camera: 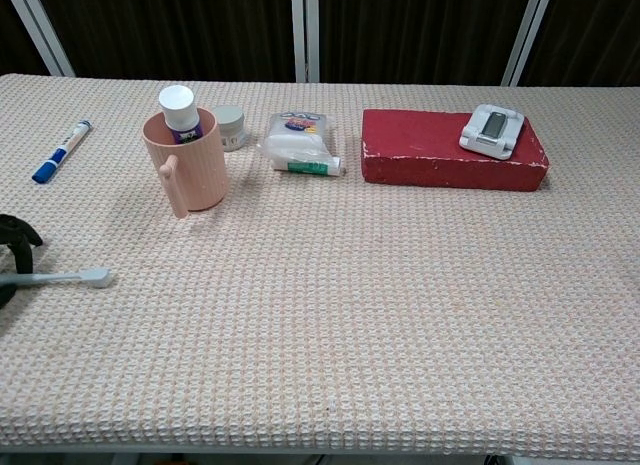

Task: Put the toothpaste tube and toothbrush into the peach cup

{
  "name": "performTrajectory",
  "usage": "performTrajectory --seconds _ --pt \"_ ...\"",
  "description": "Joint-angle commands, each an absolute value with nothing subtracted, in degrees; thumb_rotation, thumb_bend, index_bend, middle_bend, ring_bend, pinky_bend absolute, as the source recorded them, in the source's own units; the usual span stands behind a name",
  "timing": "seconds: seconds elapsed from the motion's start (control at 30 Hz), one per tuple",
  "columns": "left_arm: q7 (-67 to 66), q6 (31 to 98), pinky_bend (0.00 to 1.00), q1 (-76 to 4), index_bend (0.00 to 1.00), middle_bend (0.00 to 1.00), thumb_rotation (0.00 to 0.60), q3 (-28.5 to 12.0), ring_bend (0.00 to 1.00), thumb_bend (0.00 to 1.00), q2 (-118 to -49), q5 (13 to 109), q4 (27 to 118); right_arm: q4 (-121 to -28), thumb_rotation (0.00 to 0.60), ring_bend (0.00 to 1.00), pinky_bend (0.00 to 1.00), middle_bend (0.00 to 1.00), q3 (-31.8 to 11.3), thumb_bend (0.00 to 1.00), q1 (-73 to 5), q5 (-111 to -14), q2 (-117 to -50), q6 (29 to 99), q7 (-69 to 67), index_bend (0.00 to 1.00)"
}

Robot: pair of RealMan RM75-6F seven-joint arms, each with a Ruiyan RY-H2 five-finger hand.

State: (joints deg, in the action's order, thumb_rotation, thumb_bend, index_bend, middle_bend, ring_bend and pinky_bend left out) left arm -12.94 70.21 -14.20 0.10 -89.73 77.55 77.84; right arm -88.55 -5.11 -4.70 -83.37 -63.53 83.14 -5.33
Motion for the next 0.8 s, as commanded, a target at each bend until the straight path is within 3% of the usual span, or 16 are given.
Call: performTrajectory --seconds 0.03,0.4,0.6,0.8 --pt "-13.2 70.5 0.25 -14.1 0.53 0.25 0.600 0.0 0.17 0.42 -90.0 77.7 77.5 -88.5 0.600 0.00 0.00 0.00 -5.1 0.39 -4.7 -83.4 -63.5 83.0 -5.3 0.00" --pt "-9.5 72.5 0.25 -13.8 0.58 0.26 0.600 -1.2 0.17 0.43 -89.1 78.9 79.3 -88.3 0.600 0.00 0.00 0.00 -5.1 0.39 -4.7 -83.4 -63.5 83.2 -5.7 0.00" --pt "5.5 74.4 0.25 -14.4 0.61 0.30 0.600 -5.7 0.17 0.43 -84.4 79.8 86.7 -88.2 0.600 0.00 0.00 0.00 -5.2 0.38 -4.6 -83.3 -63.5 83.2 -6.1 0.00" --pt "28.9 73.1 0.25 -16.1 0.63 0.31 0.600 -13.1 0.17 0.43 -77.5 78.6 95.4 -87.8 0.600 0.00 0.00 0.00 -5.2 0.39 -4.8 -83.4 -63.6 83.0 -7.1 0.00"
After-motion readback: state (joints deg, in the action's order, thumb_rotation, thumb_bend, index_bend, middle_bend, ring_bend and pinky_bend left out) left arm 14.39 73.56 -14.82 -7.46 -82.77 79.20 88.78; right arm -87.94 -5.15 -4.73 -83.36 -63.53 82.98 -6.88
